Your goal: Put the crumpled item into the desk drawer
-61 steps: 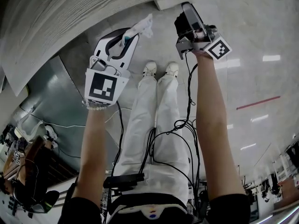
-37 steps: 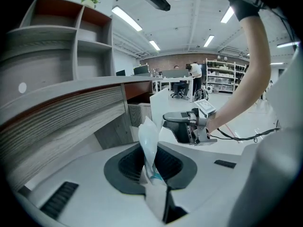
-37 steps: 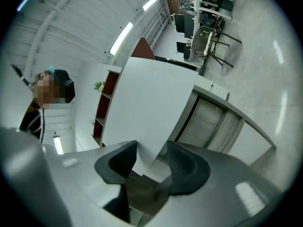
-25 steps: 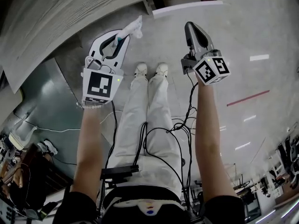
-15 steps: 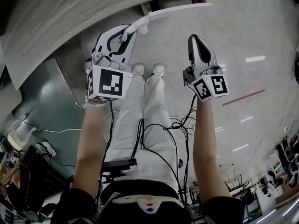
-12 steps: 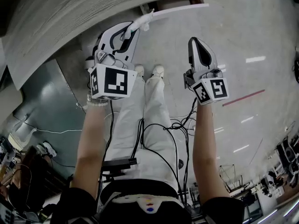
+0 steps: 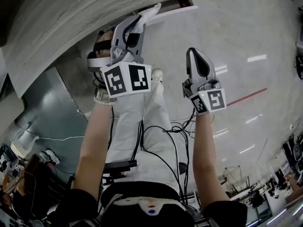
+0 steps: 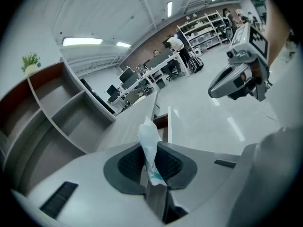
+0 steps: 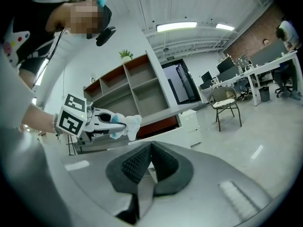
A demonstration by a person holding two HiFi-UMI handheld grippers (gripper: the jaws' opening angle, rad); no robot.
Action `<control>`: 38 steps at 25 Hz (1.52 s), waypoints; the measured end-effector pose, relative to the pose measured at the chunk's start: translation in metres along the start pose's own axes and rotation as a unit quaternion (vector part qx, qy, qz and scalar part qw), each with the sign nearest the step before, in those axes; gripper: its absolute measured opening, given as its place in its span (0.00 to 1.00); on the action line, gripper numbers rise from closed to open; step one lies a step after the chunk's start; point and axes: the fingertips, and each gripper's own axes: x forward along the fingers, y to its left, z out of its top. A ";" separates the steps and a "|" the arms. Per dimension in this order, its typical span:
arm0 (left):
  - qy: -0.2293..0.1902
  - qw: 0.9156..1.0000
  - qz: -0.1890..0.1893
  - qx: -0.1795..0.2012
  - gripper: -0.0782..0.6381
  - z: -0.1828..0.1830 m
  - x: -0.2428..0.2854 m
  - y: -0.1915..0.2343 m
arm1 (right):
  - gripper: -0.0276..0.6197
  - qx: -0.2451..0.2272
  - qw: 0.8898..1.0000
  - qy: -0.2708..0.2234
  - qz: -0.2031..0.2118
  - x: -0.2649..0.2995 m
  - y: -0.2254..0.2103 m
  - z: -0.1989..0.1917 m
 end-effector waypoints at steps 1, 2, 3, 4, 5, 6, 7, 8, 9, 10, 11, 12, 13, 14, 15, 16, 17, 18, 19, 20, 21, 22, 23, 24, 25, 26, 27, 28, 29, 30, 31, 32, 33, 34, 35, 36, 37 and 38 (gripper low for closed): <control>0.008 1.000 0.002 0.016 0.18 0.000 0.005 -0.002 | 0.06 0.002 1.000 0.002 -0.003 -0.002 -0.003 -0.002; 0.017 0.999 0.004 0.032 0.18 0.000 0.010 -0.005 | 0.06 0.003 1.000 0.003 -0.006 -0.004 -0.006 -0.003; 0.026 0.998 0.006 0.048 0.18 -0.001 0.015 -0.008 | 0.06 0.004 1.000 0.005 -0.008 -0.005 -0.009 -0.005; 0.034 0.998 0.008 0.061 0.18 -0.001 0.021 -0.009 | 0.06 0.005 1.000 0.006 -0.010 -0.006 -0.013 -0.007; 0.042 0.996 0.010 0.072 0.18 -0.002 0.026 -0.011 | 0.06 0.007 1.000 0.008 -0.012 -0.007 -0.017 -0.008; 0.050 0.995 0.011 0.080 0.18 -0.001 0.032 -0.013 | 0.06 0.008 1.000 0.009 -0.013 -0.008 -0.021 -0.010; 0.058 0.994 0.012 0.088 0.18 -0.001 0.039 -0.015 | 0.06 0.010 1.000 0.010 -0.015 -0.009 -0.026 -0.013; 0.065 0.993 0.012 0.096 0.18 0.000 0.046 -0.017 | 0.06 0.012 1.000 0.012 -0.017 -0.009 -0.033 -0.015; 0.071 0.992 0.012 0.102 0.18 0.001 0.054 -0.019 | 0.06 0.015 1.000 0.012 -0.019 -0.009 -0.039 -0.017; 0.077 0.991 0.011 0.109 0.18 0.002 0.061 -0.022 | 0.06 0.017 1.000 0.013 -0.020 -0.009 -0.045 -0.018; 0.083 0.990 0.010 0.116 0.18 0.002 0.067 -0.024 | 0.06 0.020 0.999 0.014 -0.022 -0.008 -0.050 -0.019; 0.086 0.989 0.009 0.122 0.18 0.002 0.071 -0.025 | 0.06 0.021 0.999 0.014 -0.022 -0.008 -0.052 -0.020; 0.089 0.988 0.009 0.127 0.18 0.002 0.072 -0.025 | 0.06 0.021 0.999 0.013 -0.023 -0.009 -0.051 -0.019; 0.090 0.987 0.010 0.131 0.18 0.003 0.071 -0.025 | 0.06 0.021 0.999 0.013 -0.023 -0.009 -0.049 -0.018; 0.091 0.987 0.010 0.135 0.18 0.003 0.070 -0.024 | 0.06 0.021 0.999 0.013 -0.023 -0.010 -0.046 -0.016; 0.092 0.986 0.011 0.140 0.18 0.004 0.069 -0.023 | 0.06 0.021 0.999 0.013 -0.023 -0.011 -0.044 -0.014; 0.093 0.984 0.013 0.148 0.18 0.005 0.070 -0.024 | 0.06 0.021 0.999 0.013 -0.023 -0.011 -0.043 -0.014; 0.095 0.983 0.014 0.158 0.18 0.006 0.072 -0.025 | 0.06 0.022 0.999 0.013 -0.024 -0.011 -0.043 -0.014; 0.096 0.981 0.014 0.165 0.18 0.006 0.075 -0.027 | 0.06 0.024 0.999 0.013 -0.025 -0.011 -0.045 -0.015; 0.098 0.981 0.012 0.168 0.18 0.005 0.078 -0.030 | 0.06 0.025 0.999 0.014 -0.026 -0.010 -0.046 -0.017; 0.099 0.981 0.008 0.166 0.18 0.004 0.081 -0.033 | 0.06 0.025 0.999 0.014 -0.026 -0.010 -0.048 -0.018; 0.100 0.982 0.004 0.163 0.18 0.004 0.083 -0.034 | 0.06 0.025 0.999 0.014 -0.027 -0.010 -0.049 -0.018; 0.100 0.982 0.000 0.161 0.18 0.004 0.085 -0.035 | 0.06 0.025 0.999 0.014 -0.027 -0.010 -0.050 -0.018; 0.100 0.982 -0.003 0.159 0.18 0.005 0.086 -0.036 | 0.06 0.024 0.999 0.013 -0.027 -0.010 -0.051 -0.017; 0.100 0.982 -0.006 0.157 0.18 0.005 0.086 -0.036 | 0.06 0.023 0.999 0.013 -0.028 -0.011 -0.051 -0.016; 0.102 0.982 -0.011 0.156 0.18 0.004 0.085 -0.038 | 0.06 0.024 0.999 0.013 -0.030 -0.012 -0.050 -0.017; 0.104 0.982 -0.016 0.155 0.18 0.003 0.084 -0.039 | 0.06 0.026 0.999 0.014 -0.031 -0.013 -0.050 -0.017; 0.106 0.982 -0.020 0.153 0.18 0.002 0.084 -0.040 | 0.06 0.028 0.999 0.014 -0.031 -0.013 -0.049 -0.018; 0.106 0.983 -0.021 0.150 0.18 0.002 0.083 -0.040 | 0.06 0.029 0.999 0.014 -0.031 -0.014 -0.050 -0.018; 0.105 0.983 -0.022 0.146 0.18 0.003 0.084 -0.040 | 0.06 0.029 0.999 0.014 -0.030 -0.014 -0.050 -0.018; 0.104 0.984 -0.022 0.142 0.19 0.004 0.084 -0.040 | 0.06 0.028 0.999 0.014 -0.030 -0.015 -0.051 -0.017; 0.102 0.985 -0.023 0.137 0.19 0.005 0.084 -0.041 | 0.06 0.028 0.999 0.014 -0.030 -0.015 -0.051 -0.018; 0.099 0.986 -0.025 0.131 0.20 0.005 0.083 -0.042 | 0.06 0.028 0.999 0.014 -0.030 -0.015 -0.051 -0.018; 0.095 0.987 -0.028 0.125 0.22 0.006 0.082 -0.042 | 0.06 0.029 0.999 0.014 -0.030 -0.015 -0.051 -0.019; 0.091 0.988 -0.030 0.120 0.25 0.006 0.081 -0.043 | 0.06 0.029 0.999 0.013 -0.030 -0.016 -0.050 -0.019; 0.088 0.989 -0.032 0.116 0.27 0.007 0.079 -0.044 | 0.06 0.029 0.999 0.013 -0.030 -0.016 -0.049 -0.019; 0.086 0.989 -0.034 0.114 0.29 0.007 0.077 -0.045 | 0.06 0.028 0.999 0.012 -0.030 -0.017 -0.048 -0.020; 0.084 0.990 -0.037 0.111 0.31 0.007 0.075 -0.046 | 0.06 0.028 0.999 0.012 -0.030 -0.017 -0.046 -0.020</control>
